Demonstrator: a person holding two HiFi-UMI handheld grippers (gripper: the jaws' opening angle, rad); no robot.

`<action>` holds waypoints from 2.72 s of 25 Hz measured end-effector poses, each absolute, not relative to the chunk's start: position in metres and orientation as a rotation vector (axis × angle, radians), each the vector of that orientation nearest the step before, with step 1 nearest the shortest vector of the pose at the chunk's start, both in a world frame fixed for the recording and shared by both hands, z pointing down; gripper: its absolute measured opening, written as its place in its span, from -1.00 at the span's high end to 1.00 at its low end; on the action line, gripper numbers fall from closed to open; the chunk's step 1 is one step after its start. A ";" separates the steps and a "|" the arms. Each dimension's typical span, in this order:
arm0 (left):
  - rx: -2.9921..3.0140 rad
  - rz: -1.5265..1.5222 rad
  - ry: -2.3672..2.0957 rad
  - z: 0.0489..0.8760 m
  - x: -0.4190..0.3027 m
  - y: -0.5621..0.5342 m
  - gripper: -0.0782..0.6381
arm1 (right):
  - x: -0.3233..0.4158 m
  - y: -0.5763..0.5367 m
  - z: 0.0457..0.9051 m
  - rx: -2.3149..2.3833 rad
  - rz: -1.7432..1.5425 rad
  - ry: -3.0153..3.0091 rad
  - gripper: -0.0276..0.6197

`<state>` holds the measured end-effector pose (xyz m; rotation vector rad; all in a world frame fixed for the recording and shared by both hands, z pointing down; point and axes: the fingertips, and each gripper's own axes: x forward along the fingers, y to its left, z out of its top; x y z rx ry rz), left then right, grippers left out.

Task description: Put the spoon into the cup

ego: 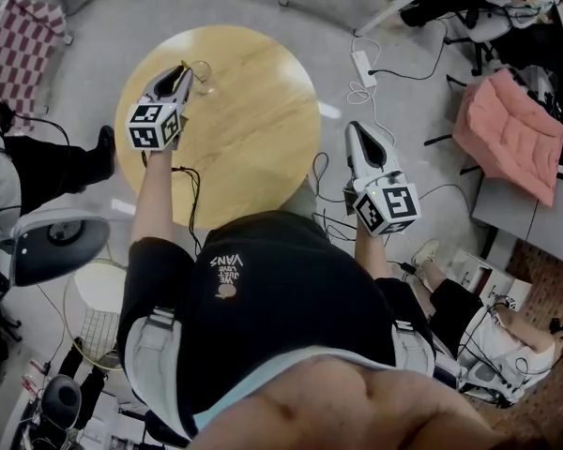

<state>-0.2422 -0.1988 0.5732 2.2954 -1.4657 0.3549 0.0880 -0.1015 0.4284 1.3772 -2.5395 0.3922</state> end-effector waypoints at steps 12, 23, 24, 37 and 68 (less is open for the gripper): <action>2.320 0.309 -1.506 0.547 -0.239 -0.178 0.64 | 0.093 -0.089 0.415 1.354 0.374 -2.579 0.92; 2.342 0.266 -1.535 0.523 -0.230 -0.155 0.76 | 0.093 -0.088 0.409 1.287 0.353 -2.635 0.92; 2.346 0.264 -1.540 0.520 -0.229 -0.153 0.76 | 0.093 -0.088 0.408 1.279 0.350 -2.641 0.92; 2.361 0.242 -1.654 0.476 -0.218 -0.121 0.76 | 0.088 -0.097 0.397 1.133 0.318 -2.732 0.92; 2.163 0.137 -2.093 0.405 -0.191 -0.013 0.76 | 0.043 -0.126 0.385 0.576 0.248 -2.954 0.92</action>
